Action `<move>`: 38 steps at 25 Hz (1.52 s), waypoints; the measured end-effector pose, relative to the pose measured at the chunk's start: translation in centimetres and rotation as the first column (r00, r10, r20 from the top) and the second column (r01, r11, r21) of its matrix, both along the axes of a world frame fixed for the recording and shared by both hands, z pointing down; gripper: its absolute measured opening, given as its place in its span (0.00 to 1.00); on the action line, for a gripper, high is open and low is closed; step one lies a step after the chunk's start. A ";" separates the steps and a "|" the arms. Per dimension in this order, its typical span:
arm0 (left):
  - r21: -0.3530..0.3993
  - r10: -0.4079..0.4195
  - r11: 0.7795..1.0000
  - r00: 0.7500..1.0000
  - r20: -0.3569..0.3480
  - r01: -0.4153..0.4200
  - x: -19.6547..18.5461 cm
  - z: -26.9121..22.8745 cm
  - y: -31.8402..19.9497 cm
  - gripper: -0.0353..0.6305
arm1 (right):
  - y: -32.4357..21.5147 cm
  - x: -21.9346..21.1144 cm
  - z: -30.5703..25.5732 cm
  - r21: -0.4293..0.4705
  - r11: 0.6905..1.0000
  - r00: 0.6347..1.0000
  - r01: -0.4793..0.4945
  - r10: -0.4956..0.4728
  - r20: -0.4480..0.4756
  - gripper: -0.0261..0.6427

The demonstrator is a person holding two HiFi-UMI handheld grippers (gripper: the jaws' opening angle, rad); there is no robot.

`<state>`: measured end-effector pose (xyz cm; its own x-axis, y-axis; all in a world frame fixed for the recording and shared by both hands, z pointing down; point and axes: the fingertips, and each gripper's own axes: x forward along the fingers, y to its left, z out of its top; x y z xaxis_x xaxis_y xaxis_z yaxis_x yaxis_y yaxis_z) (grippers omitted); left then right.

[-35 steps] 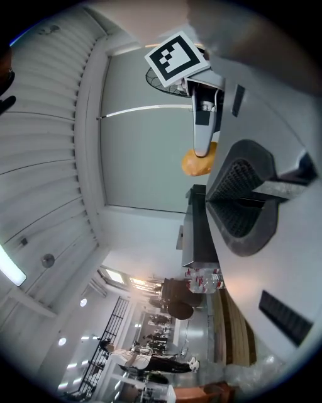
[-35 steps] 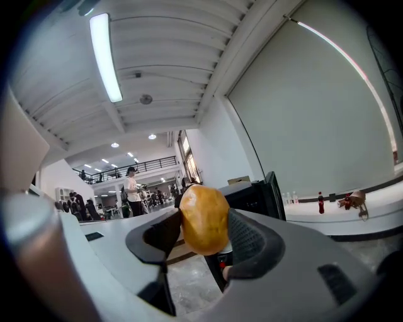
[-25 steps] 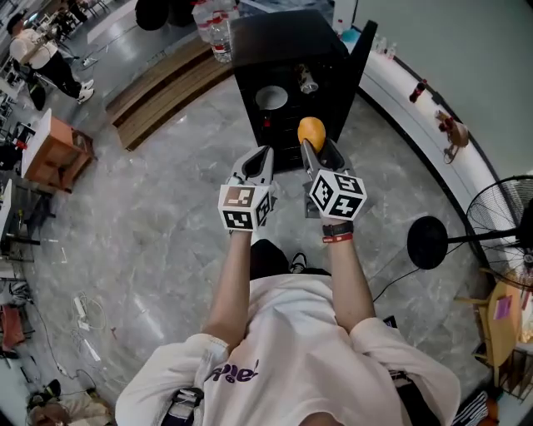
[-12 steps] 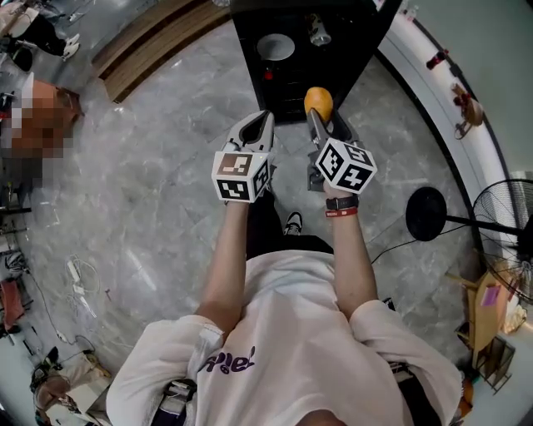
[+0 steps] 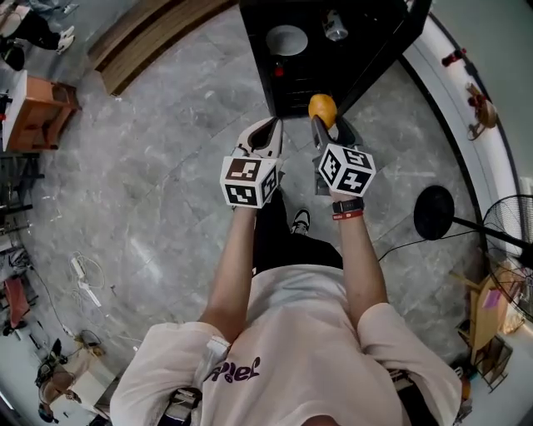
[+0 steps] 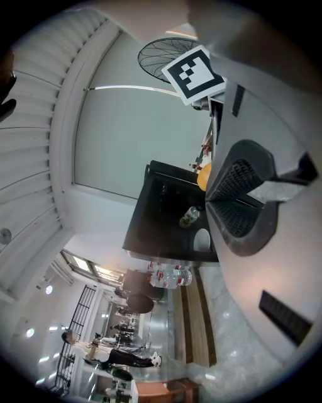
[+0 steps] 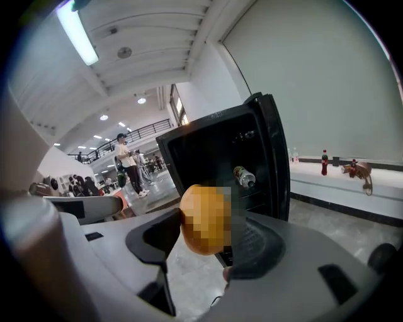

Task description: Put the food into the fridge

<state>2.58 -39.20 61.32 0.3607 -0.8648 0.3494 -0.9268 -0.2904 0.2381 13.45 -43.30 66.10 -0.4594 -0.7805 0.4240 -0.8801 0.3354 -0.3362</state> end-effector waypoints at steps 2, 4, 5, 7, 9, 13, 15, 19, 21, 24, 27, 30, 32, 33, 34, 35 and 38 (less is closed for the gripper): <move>-0.009 0.001 1.000 1.000 -0.002 -0.001 -0.4 0.9 -1.0 0.08 | -0.9 -0.7 1.3 -0.012 1.000 1.000 0.013 -0.013 -0.002 0.42; -0.018 0.000 1.000 1.000 -0.011 0.000 -0.7 1.8 -2.0 0.08 | -2.0 -1.1 2.5 -0.025 1.000 1.000 0.017 -0.017 0.000 0.42; -0.022 0.000 1.000 1.000 -0.016 0.000 -0.9 2.2 -2.5 0.08 | -2.5 -1.4 3.0 -0.033 0.999 1.000 0.018 -0.018 0.003 0.42; -0.031 0.000 1.000 1.000 -0.028 0.000 -1.2 2.9 -3.2 0.08 | -3.5 -1.9 4.1 -0.049 0.999 1.000 0.018 -0.017 0.015 0.42; -0.038 -0.002 0.999 0.999 -0.039 0.001 -1.6 3.5 -4.0 0.08 | -4.6 -2.6 5.0 -0.072 0.997 0.999 0.015 -0.012 0.048 0.42; -0.052 -0.011 0.999 0.999 -0.053 0.008 -2.4 4.5 -5.7 0.08 | -7.3 -3.7 6.1 -0.096 0.995 0.996 0.012 -0.004 0.087 0.42; -0.056 -0.015 0.998 0.998 -0.059 0.012 -3.0 4.8 -6.7 0.08 | -8.8 -4.4 6.4 -0.091 0.996 0.997 0.013 -0.006 0.075 0.42; -0.062 -0.009 0.998 0.998 -0.065 0.005 -3.5 5.0 -8.4 0.08 | -11.6 -5.0 6.9 -0.082 0.997 0.999 0.007 -0.002 0.054 0.42; -0.062 -0.007 0.998 0.998 -0.069 0.003 -3.8 5.1 -9.1 0.08 | -13.0 -5.2 7.1 -0.077 0.997 0.999 0.005 -0.002 0.041 0.42; -0.065 -0.008 0.998 0.997 -0.079 0.003 -4.1 5.3 -9.9 0.08 | -14.6 -5.7 7.4 -0.077 0.997 1.000 0.005 -0.003 0.021 0.42; -0.074 -0.010 0.997 0.996 -0.085 0.004 -4.4 5.7 -10.6 0.08 | -15.9 -6.4 7.9 -0.078 0.997 1.000 0.018 -0.018 0.002 0.42; -0.079 -0.006 0.997 0.997 -0.081 0.000 -4.7 5.8 -11.1 0.08 | -17.5 -7.2 8.1 -0.070 0.997 0.999 0.029 -0.030 -0.010 0.42; -0.080 -0.006 0.997 0.997 -0.077 0.000 -5.0 5.8 -11.4 0.08 | -18.4 -7.8 8.2 -0.065 0.997 0.999 0.037 -0.038 -0.018 0.42; -0.079 -0.007 0.997 0.997 -0.075 0.001 -5.2 5.7 -11.5 0.08 | -18.8 -8.1 8.3 -0.062 0.997 0.999 0.041 -0.043 -0.023 0.42; -0.078 -0.007 0.997 0.997 -0.072 0.002 -5.4 5.6 -11.6 0.08 | -19.3 -8.4 8.4 -0.059 0.997 0.999 0.045 -0.047 -0.027 0.42; -0.076 -0.008 0.997 0.998 -0.069 0.002 -5.6 5.5 -11.8 0.08 | -19.7 -8.7 8.5 -0.056 0.997 0.998 0.049 -0.051 -0.031 0.42; -0.074 -0.009 0.997 0.998 -0.057 0.005 -6.0 5.6 -12.2 0.08 | -21.2 -9.6 9.2 -0.049 0.997 0.997 0.063 -0.065 -0.040 0.42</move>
